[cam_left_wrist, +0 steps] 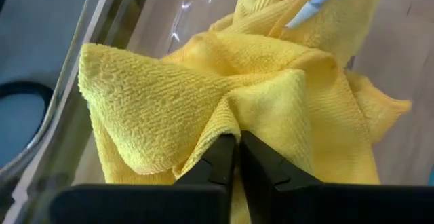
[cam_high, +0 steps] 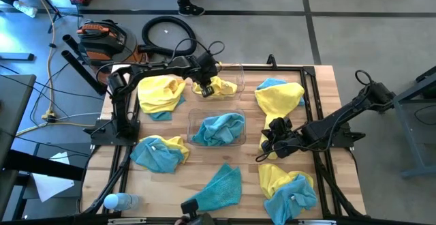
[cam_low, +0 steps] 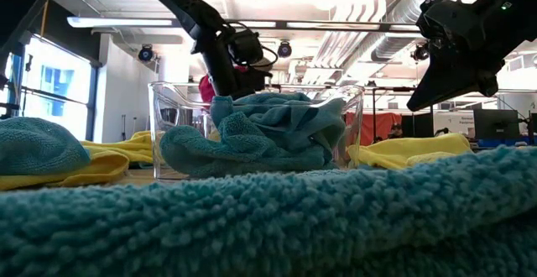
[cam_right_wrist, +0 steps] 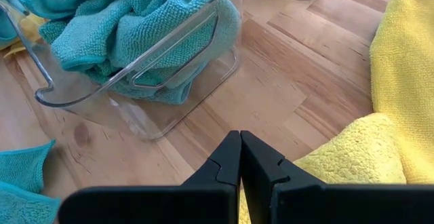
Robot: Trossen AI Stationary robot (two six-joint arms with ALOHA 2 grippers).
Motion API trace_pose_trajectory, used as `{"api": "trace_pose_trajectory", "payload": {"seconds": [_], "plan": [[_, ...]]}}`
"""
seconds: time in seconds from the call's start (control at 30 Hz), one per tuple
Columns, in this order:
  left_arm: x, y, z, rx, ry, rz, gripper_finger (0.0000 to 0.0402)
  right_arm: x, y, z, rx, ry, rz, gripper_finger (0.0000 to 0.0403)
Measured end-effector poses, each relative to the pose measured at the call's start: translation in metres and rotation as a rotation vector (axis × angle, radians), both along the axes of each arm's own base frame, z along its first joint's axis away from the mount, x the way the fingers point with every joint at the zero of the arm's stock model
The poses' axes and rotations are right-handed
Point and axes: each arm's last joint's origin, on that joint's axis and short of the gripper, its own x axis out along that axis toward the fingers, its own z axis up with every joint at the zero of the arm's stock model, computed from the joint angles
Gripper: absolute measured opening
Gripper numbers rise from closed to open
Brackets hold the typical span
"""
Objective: Sort microfiber towel by color & place in baskets
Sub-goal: Put the yellow microfiber towel into the top transparent bin
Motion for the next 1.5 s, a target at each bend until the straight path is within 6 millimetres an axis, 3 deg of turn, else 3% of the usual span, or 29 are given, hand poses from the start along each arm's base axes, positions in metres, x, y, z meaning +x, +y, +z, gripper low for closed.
{"api": "trace_pose_trajectory", "payload": {"seconds": [0.37, 0.53, 0.73, 0.87, 0.97, 1.23, 1.5], "plan": [[-0.001, -0.001, 0.007, 0.0, -0.023, 0.02, 0.0132, 0.0, 0.0, 0.0, 0.0, 0.0, -0.001, 0.0003], [-0.009, -0.008, 0.037, 0.044, -0.09, 0.013, 0.0142, 0.0, 0.0, 0.0, 0.0, 0.001, -0.001, 0.0003], [-0.031, -0.023, 0.089, 0.087, -0.205, 0.041, 0.0143, 0.0, 0.0, 0.0, -0.001, 0.002, -0.001, 0.0003], [-0.046, -0.053, 0.108, 0.093, -0.264, 0.01, 0.0143, 0.0, 0.0, 0.0, -0.003, 0.005, -0.001, 0.0003], [-0.056, -0.086, 0.109, 0.099, -0.333, -0.062, 0.0143, 0.0, 0.0, 0.0, -0.003, 0.006, -0.001, 0.0003], [-0.095, -0.168, 0.086, 0.064, -0.523, -0.22, 0.0143, 0.0, 0.0, 0.0, -0.013, 0.008, 0.004, 0.0003], [-0.126, -0.216, 0.062, 0.066, -0.609, -0.36, 0.0143, 0.001, 0.0, 0.0, -0.07, 0.036, 0.069, 0.0003]]}}
